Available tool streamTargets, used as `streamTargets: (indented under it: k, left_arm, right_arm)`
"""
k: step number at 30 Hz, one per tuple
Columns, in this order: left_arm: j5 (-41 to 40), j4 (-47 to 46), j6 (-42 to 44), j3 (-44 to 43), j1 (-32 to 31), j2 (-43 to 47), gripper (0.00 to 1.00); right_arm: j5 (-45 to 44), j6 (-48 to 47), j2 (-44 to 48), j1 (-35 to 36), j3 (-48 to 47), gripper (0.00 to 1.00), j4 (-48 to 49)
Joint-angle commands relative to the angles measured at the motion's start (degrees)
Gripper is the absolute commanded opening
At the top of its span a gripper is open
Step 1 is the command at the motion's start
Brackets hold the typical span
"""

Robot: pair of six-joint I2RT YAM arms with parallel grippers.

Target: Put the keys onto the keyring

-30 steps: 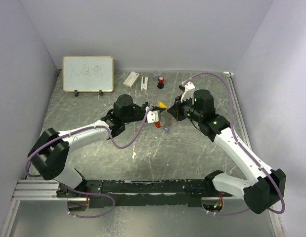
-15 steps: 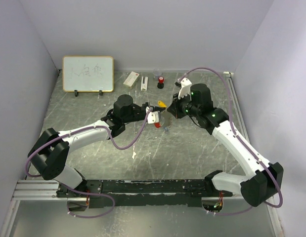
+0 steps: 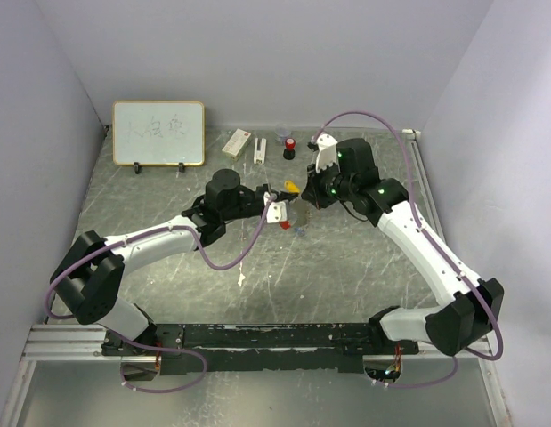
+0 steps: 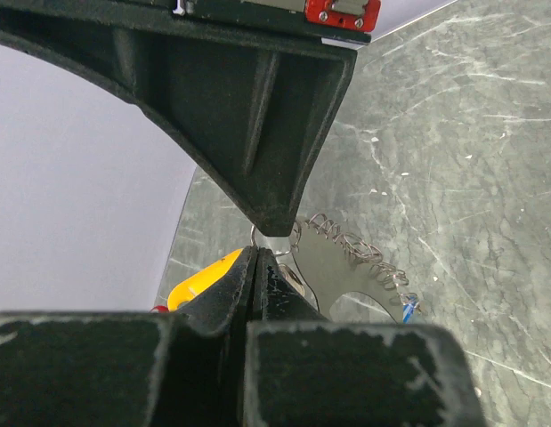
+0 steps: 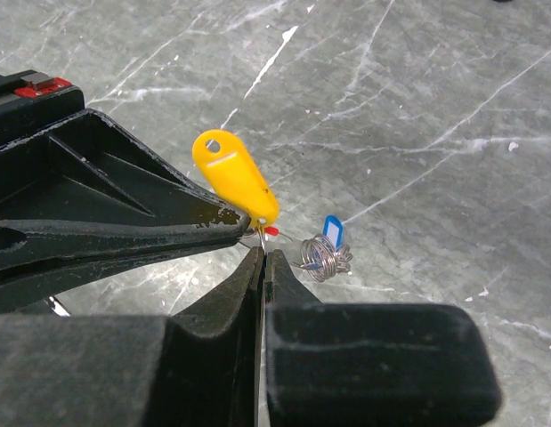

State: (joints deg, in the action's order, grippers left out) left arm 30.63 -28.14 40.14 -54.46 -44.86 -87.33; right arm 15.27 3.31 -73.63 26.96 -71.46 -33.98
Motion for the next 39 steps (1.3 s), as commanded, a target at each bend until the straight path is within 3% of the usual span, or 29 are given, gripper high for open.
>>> streamTargets:
  k: [1, 22, 24, 29, 34, 39]
  left_arm:
    - [1.27, 0.57, 2.03, -3.27, -0.60, 0.14, 0.06]
    - [0.36, 6.22, 7.91, -6.89, -0.75, 0.02, 0.07]
    - [0.23, 6.18, 7.91, -6.81, -0.71, 0.21, 0.07]
    - [-0.84, 5.56, 7.31, -6.52, -0.70, 0.71, 0.07]
    - [-2.08, 4.84, 6.00, -6.48, -0.80, 1.16, 0.07]
    - [-3.48, 3.34, 3.57, -6.21, -0.84, 1.63, 0.07]
  right_arm:
    - [0.30, -1.90, -0.96, -0.24, -3.20, 0.00, -3.73]
    - [0.51, -2.22, -4.73, -0.21, -6.56, 0.00, -8.50]
    - [-0.78, -1.90, -4.14, -0.20, -6.16, 0.08, -7.66]
    - [-3.51, -0.66, 1.40, -0.24, -1.54, 0.28, 0.43]
    - [-5.77, 1.18, 9.44, -0.31, 5.44, 0.34, 10.38]
    - [-6.42, 1.80, 16.86, -0.33, 15.92, 0.34, 20.96]
